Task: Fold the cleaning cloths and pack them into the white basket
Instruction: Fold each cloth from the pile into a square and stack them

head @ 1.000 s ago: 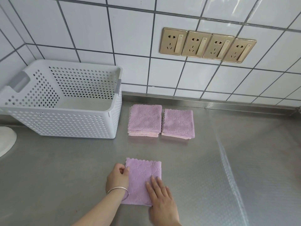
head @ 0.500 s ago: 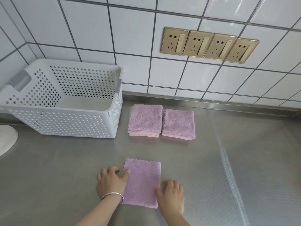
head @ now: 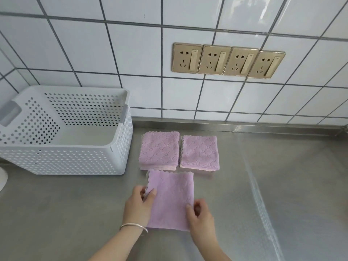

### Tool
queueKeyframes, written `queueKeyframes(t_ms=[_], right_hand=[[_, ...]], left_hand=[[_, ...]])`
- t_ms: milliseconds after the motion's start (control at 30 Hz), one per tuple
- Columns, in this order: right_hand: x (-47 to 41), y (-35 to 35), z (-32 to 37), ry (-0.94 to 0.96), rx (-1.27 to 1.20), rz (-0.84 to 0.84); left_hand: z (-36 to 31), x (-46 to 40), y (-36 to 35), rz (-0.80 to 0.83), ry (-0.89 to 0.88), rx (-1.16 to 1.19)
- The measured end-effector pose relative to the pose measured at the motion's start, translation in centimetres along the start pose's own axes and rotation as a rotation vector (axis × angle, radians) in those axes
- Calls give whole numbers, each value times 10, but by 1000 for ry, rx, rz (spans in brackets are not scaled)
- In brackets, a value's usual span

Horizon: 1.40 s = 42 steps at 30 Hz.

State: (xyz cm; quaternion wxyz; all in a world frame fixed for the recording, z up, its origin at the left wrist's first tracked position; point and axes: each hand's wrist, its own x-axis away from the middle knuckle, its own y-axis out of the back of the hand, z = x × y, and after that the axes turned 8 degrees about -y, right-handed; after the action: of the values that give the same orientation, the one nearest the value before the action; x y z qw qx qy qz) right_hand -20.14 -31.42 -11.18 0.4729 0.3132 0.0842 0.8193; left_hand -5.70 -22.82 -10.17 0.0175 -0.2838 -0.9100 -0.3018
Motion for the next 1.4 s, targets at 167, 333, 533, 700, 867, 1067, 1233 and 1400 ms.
queueKeyframes(t_ms=[167,333,533,700,867,1067,1233,1400], right_hand=[[-58,47,51,54,-141,-118],[-123,71,69,-30,-139,-158],[-179,77,67,-148,-64,-132],[-192,72,53,-182,35,-154],[-202,67,46,-211,145,-158],[-220,64,53,-247,182,-84],[-234,60,57,-400,85,27],[-236,78,53,-493,-149,151]], left_hand=[[-82,-47,-27,23,-181,39],[-120,-92,-71,95,-223,-80],[-118,-131,-120,78,-184,-164],[-105,-138,-143,99,-197,-363],[-100,-142,-158,99,-229,-541],[-100,-148,-166,198,-102,-398],[-107,-157,-165,245,78,-296],[-118,-154,-163,299,187,-273]])
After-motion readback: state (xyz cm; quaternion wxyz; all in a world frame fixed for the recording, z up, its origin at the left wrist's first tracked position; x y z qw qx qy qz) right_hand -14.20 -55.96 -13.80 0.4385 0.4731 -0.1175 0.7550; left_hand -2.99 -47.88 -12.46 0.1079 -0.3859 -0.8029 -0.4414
